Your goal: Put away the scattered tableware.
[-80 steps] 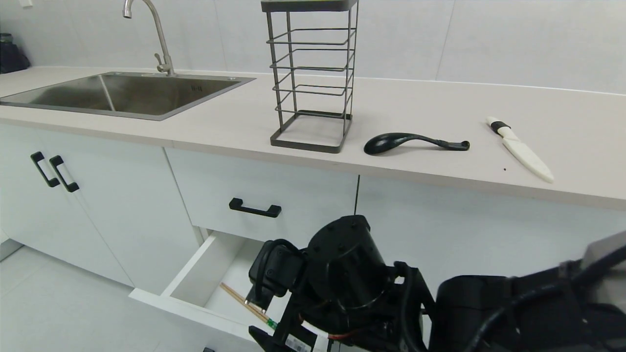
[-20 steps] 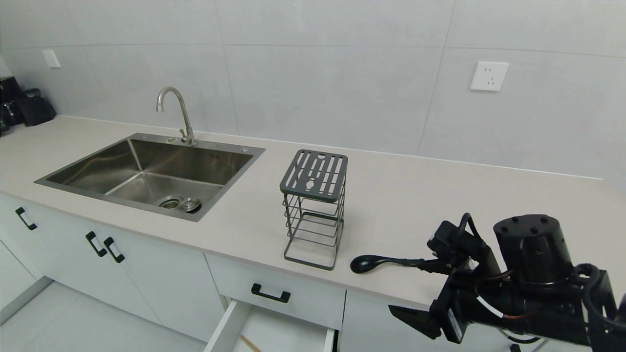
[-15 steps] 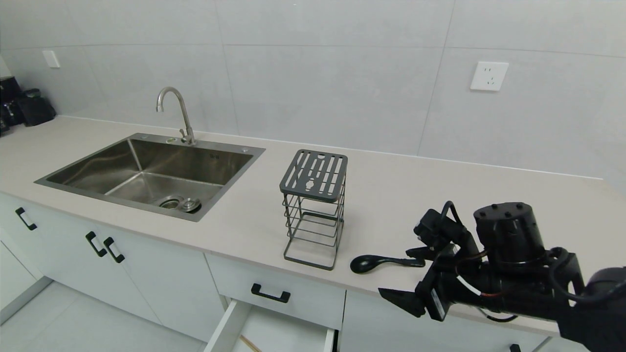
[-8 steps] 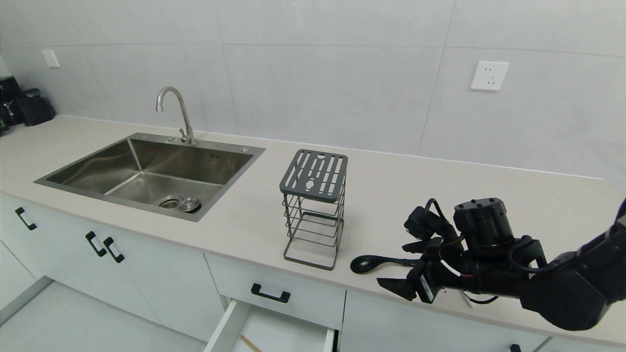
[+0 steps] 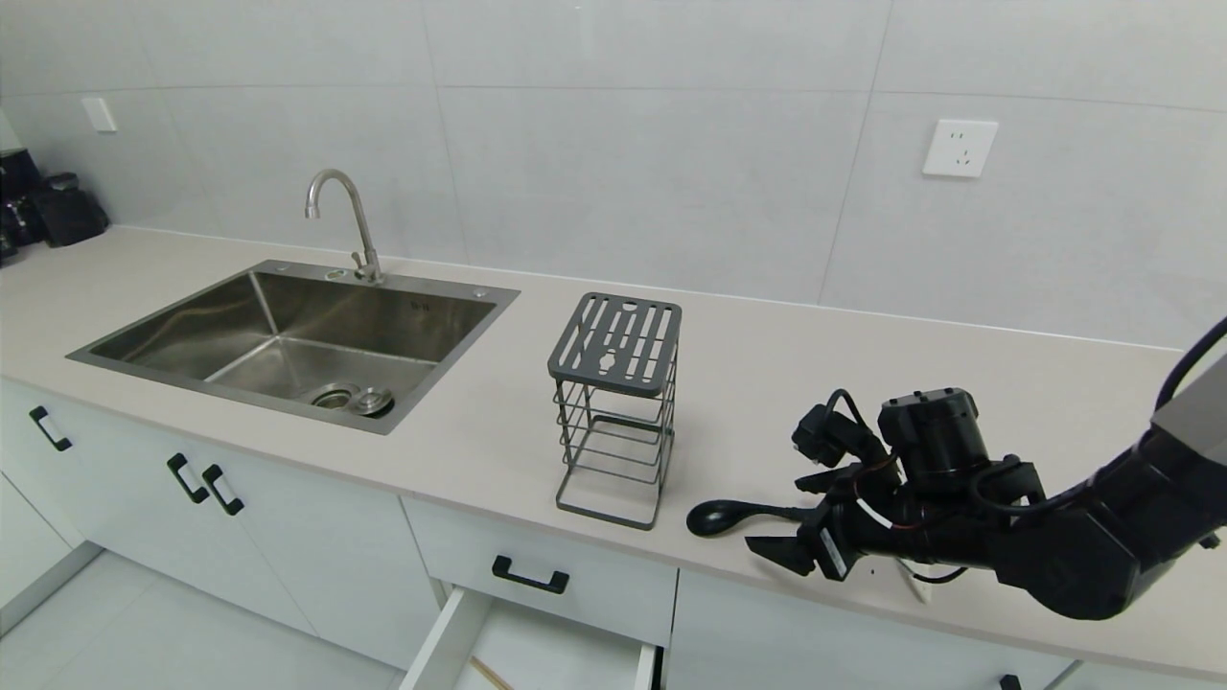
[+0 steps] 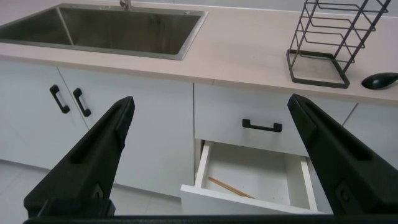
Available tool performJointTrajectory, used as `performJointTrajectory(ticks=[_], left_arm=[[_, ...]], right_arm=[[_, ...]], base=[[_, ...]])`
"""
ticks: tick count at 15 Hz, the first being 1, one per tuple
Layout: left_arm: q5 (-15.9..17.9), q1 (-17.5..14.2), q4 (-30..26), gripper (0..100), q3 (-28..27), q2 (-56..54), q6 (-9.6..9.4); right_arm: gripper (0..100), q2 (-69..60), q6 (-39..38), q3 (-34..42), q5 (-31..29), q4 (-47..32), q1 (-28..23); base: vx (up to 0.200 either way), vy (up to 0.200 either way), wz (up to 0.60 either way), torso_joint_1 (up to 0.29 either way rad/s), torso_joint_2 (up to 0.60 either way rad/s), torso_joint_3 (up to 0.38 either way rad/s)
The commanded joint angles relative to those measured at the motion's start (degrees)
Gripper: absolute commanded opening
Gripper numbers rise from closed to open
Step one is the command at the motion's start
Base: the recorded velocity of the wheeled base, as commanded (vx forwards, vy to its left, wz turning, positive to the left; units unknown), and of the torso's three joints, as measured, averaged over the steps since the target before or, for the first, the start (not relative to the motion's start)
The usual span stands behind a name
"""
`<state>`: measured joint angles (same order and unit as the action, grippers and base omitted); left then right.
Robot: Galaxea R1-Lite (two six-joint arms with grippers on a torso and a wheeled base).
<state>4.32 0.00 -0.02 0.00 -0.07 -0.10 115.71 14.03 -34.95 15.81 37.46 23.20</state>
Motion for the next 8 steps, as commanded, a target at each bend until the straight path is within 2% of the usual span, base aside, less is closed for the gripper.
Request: performJointTrajectory(ticks=[1, 8], left_arm=[[-0.01, 0.00, 0.02, 100, 0.00, 0.07, 0.01], [-0.01, 0.00, 0.02, 100, 0.00, 0.07, 0.01]], right_arm=[[100, 2.59, 0.03, -0.65, -0.17, -0.02, -0.26], [100, 7.60, 0.03, -5.30, 0.36, 0.07, -0.17]], base=[[0.000, 0.000, 0.00, 0.000, 0.00, 0.000], [0.000, 0.000, 0.00, 0.000, 0.00, 0.000]])
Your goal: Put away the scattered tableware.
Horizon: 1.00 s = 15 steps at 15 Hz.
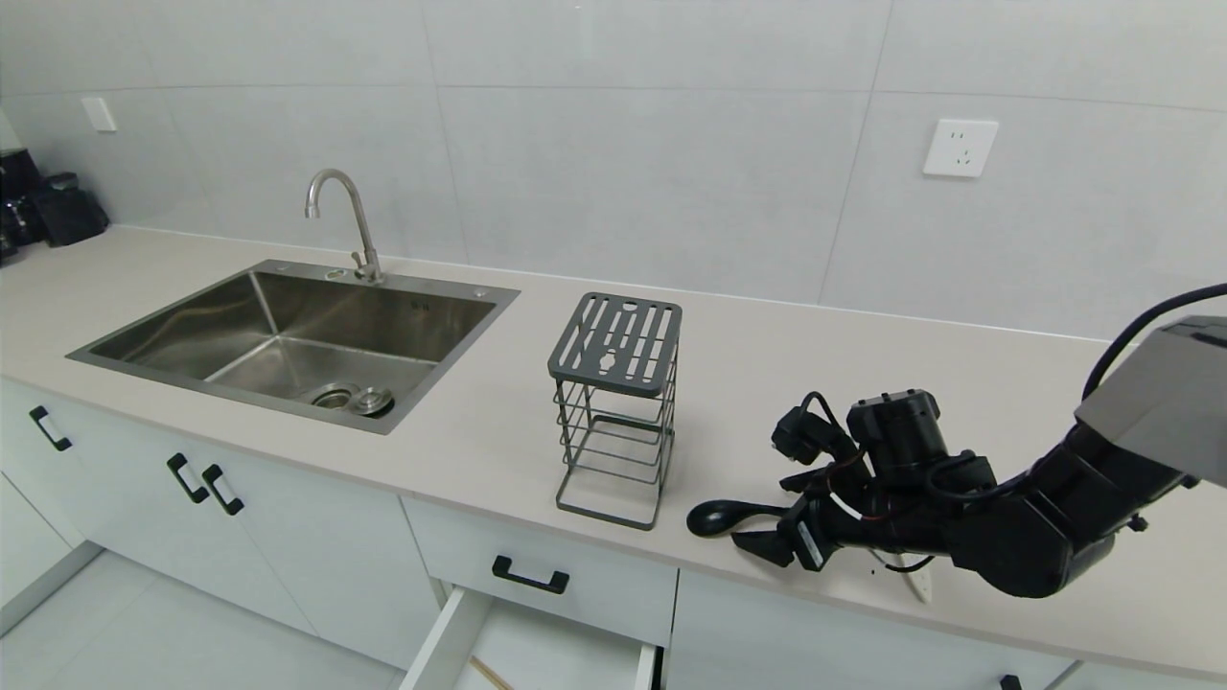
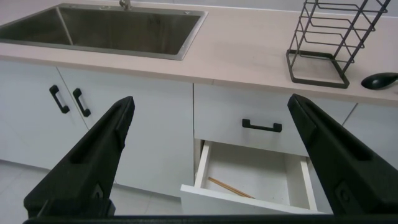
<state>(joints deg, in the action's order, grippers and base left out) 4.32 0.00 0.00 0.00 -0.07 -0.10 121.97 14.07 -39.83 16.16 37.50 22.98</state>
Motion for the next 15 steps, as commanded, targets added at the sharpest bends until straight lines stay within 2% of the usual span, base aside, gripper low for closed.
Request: performJointTrajectory(ticks=[1, 13, 14, 15], left_arm=[[-0.01, 0.00, 0.00, 100, 0.00, 0.07, 0.01], [-0.01, 0.00, 0.00, 100, 0.00, 0.07, 0.01], [-0.01, 0.00, 0.00, 100, 0.00, 0.07, 0.01], [-0.01, 0.00, 0.00, 100, 0.00, 0.07, 0.01]], right_arm=[[100, 1.43, 0.08, -0.52, 0.10, 0.12, 0.05], [100, 5.12, 0.52, -2.45, 0.10, 0.12, 0.05], [0, 5.30, 0.79, -2.45, 0.10, 0.12, 0.05], [0, 5.74, 1.05, -2.80, 0.18, 0.12, 0.14]], base=[[0.000, 0.000, 0.00, 0.000, 0.00, 0.000], [0.000, 0.000, 0.00, 0.000, 0.00, 0.000], [0.000, 0.000, 0.00, 0.000, 0.00, 0.000], [0.000, 0.000, 0.00, 0.000, 0.00, 0.000]])
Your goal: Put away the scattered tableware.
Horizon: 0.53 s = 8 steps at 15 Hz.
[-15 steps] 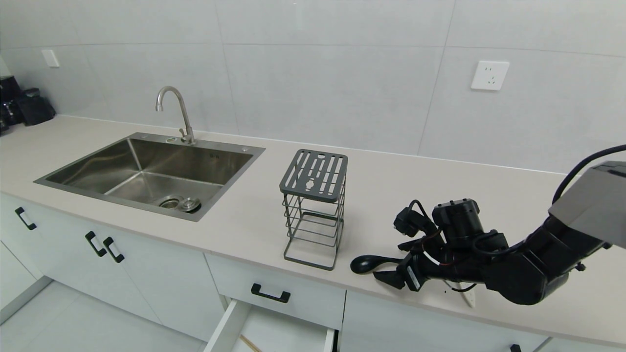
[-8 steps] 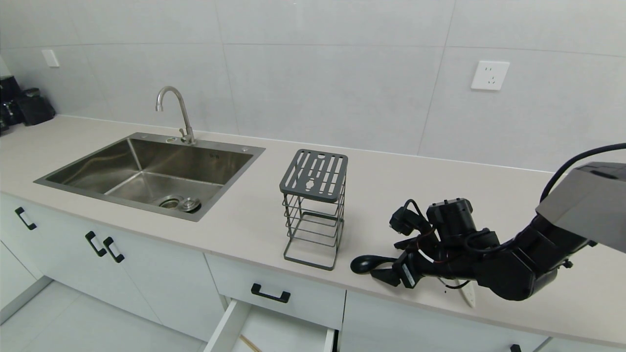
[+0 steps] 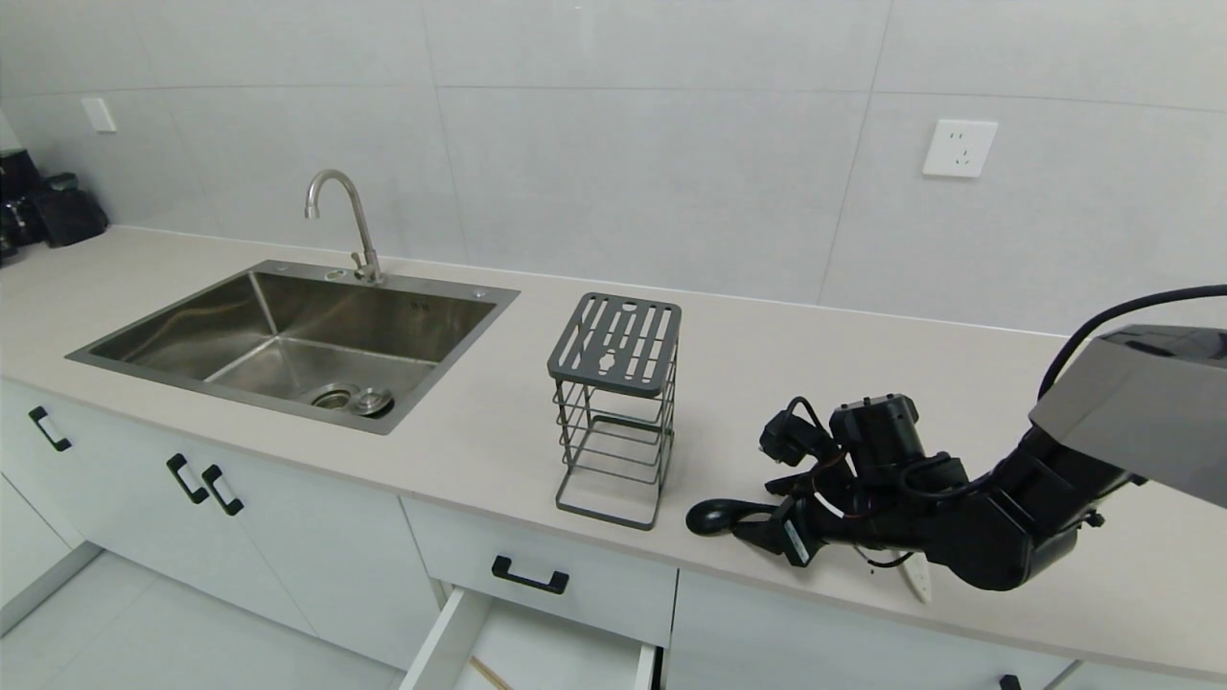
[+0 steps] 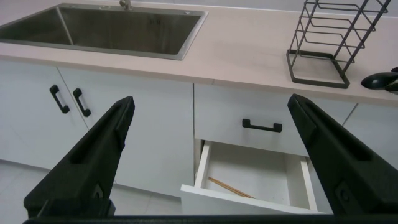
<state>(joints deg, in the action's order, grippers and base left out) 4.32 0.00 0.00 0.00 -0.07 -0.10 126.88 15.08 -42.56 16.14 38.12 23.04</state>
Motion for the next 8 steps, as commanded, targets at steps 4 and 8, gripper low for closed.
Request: performJointTrajectory(ticks=[4, 8], left_arm=[[-0.01, 0.00, 0.00, 100, 0.00, 0.07, 0.01], [-0.01, 0.00, 0.00, 100, 0.00, 0.07, 0.01]], right_arm=[[0, -1.72, 0.30, 1.69, -0.06, -0.59, -0.89], [0, -9.55, 0.39, 8.72, 0.21, -0.50, -2.83]], base=[[0.000, 0.000, 0.00, 0.000, 0.00, 0.000], [0.000, 0.000, 0.00, 0.000, 0.00, 0.000]])
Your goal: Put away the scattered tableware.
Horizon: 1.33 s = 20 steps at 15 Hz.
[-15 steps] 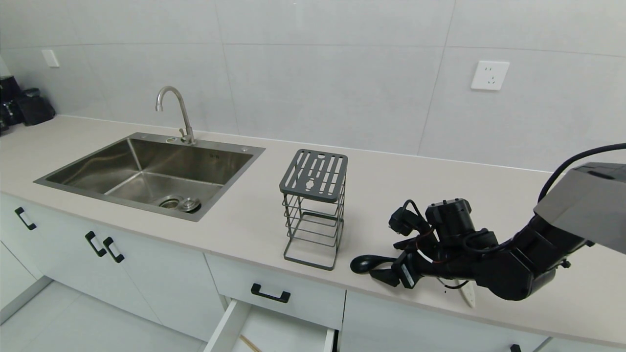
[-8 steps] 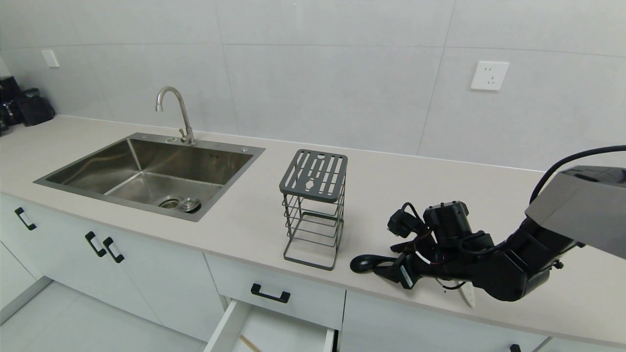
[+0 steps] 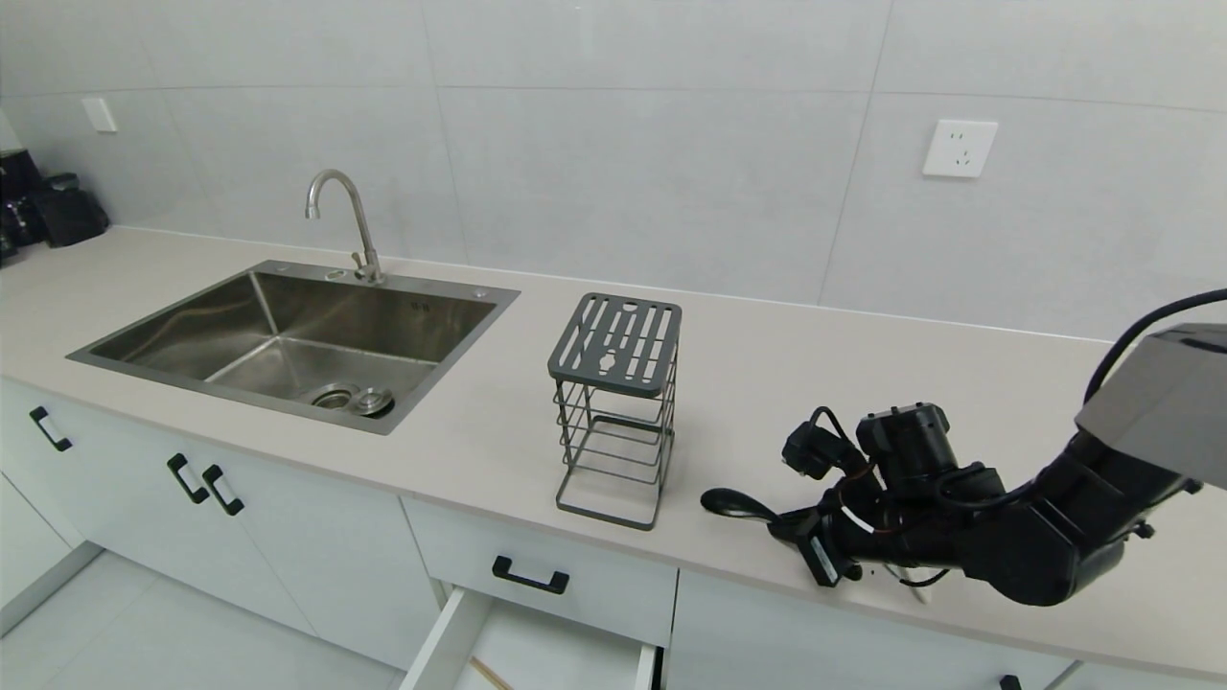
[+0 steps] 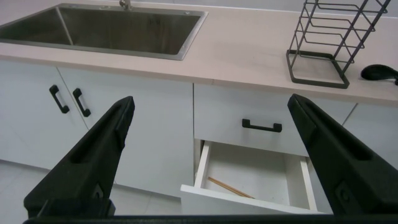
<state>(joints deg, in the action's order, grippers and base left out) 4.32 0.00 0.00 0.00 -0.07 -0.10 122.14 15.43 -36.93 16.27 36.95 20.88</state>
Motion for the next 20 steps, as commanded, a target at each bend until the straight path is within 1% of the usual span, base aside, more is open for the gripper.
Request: performJointTrajectory(ticks=[1, 3, 7, 9, 10, 11, 14, 16, 20], left_arm=[[-0.01, 0.00, 0.00, 100, 0.00, 0.07, 0.01], [-0.01, 0.00, 0.00, 100, 0.00, 0.07, 0.01], [-0.01, 0.00, 0.00, 100, 0.00, 0.07, 0.01], [-0.01, 0.00, 0.00, 100, 0.00, 0.07, 0.01], [-0.01, 0.00, 0.00, 100, 0.00, 0.07, 0.01], [-0.01, 0.00, 0.00, 100, 0.00, 0.07, 0.01], [-0.01, 0.00, 0.00, 100, 0.00, 0.07, 0.01], [-0.01, 0.00, 0.00, 100, 0.00, 0.07, 0.01], [-0.01, 0.00, 0.00, 100, 0.00, 0.07, 0.01]], right_arm=[[0, -6.56, 0.04, 3.79, 0.07, 0.67, -0.67], [0, -10.08, 0.12, 5.02, -0.01, 0.67, -0.58], [0, -17.28, 0.21, 11.35, 0.16, 0.58, -0.49], [0, -18.60, 3.90, 11.44, 1.22, 0.23, -0.05], [0, -18.69, 4.17, 11.52, 1.48, 0.14, 0.04], [0, -20.54, 4.52, 12.67, 2.80, 0.14, 2.67], [0, -23.79, 4.08, 15.39, 2.80, 0.14, 7.77], [0, -25.37, 2.23, 15.66, 2.62, 0.14, 11.72], [0, -25.99, 0.74, 15.74, 2.53, 0.40, 15.86]], base=[[0.000, 0.000, 0.00, 0.000, 0.00, 0.000], [0.000, 0.000, 0.00, 0.000, 0.00, 0.000], [0.000, 0.000, 0.00, 0.000, 0.00, 0.000], [0.000, 0.000, 0.00, 0.000, 0.00, 0.000], [0.000, 0.000, 0.00, 0.000, 0.00, 0.000], [0.000, 0.000, 0.00, 0.000, 0.00, 0.000], [0.000, 0.000, 0.00, 0.000, 0.00, 0.000], [0.000, 0.000, 0.00, 0.000, 0.00, 0.000], [0.000, 0.000, 0.00, 0.000, 0.00, 0.000]])
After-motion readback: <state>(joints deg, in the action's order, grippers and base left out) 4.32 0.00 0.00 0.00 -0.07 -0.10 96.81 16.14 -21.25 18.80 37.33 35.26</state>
